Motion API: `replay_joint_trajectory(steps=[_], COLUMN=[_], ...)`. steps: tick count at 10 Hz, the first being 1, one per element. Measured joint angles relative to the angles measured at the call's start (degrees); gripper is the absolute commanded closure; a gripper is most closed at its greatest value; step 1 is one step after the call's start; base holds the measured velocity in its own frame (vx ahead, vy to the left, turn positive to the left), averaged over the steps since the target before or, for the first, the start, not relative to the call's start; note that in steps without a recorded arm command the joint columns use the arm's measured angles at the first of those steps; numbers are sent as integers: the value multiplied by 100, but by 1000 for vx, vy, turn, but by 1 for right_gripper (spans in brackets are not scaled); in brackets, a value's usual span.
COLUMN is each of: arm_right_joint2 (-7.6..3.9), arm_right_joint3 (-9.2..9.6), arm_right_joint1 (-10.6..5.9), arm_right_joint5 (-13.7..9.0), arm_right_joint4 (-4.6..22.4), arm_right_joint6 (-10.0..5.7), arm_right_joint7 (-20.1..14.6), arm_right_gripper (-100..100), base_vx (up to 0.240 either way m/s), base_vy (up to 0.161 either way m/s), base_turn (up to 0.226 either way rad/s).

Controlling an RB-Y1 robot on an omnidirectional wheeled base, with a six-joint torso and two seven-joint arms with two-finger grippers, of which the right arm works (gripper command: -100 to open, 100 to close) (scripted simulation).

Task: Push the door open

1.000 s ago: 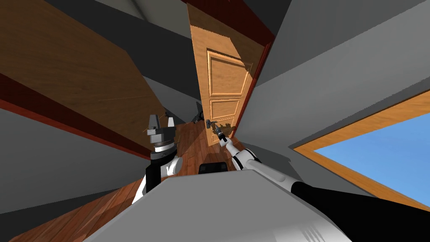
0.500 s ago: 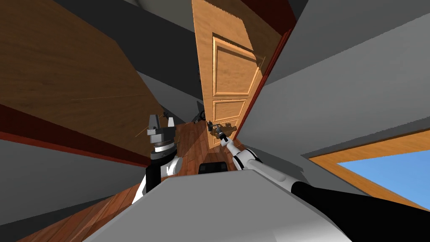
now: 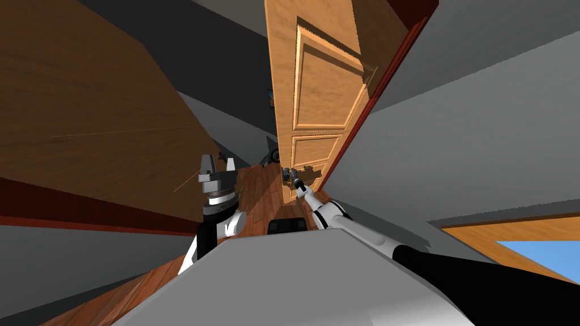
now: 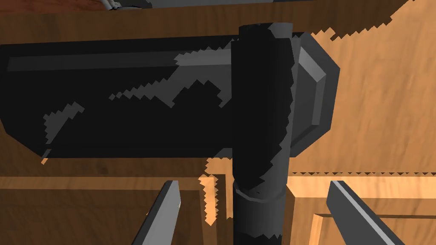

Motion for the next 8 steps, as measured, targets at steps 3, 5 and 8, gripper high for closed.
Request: replay_joint_trajectory(steps=[3,5,8], arm_right_joint2=[-8,-6,-34], arm_right_joint3=[0,5,-57], arm_right_joint1=[-7,7,-14], arm_right_joint5=[-1,2,-25], arm_right_joint4=[-1,9,157], arm_right_joint6=[-5,4,-43], arm_right_joint7=[-6,-3,25], arm_right_gripper=[100,100,100], base_vx=[-20,-4,93], base_vy=[-11,-1,74], base_turn=[4,-2,-34])
